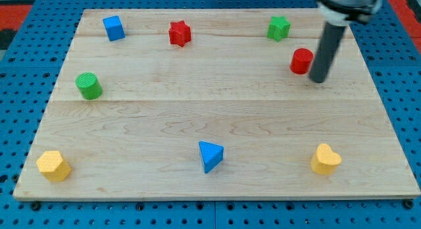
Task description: Slightly push the red circle downwards
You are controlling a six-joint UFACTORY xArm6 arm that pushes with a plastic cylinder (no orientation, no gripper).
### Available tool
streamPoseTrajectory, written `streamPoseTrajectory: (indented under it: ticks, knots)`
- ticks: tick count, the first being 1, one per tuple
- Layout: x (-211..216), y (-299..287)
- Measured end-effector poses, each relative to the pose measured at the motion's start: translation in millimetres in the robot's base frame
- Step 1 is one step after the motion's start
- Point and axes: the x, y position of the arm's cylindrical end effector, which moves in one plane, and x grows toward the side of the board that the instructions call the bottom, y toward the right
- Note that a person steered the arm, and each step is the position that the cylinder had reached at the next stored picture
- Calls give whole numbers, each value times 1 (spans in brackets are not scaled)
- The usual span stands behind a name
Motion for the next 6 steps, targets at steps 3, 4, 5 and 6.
streamPoseTrajectory:
  ticks: [3, 4, 5, 6]
  knots:
    - [-46, -51]
    - [-40, -37]
    - [-11, -21]
    - [23, -14]
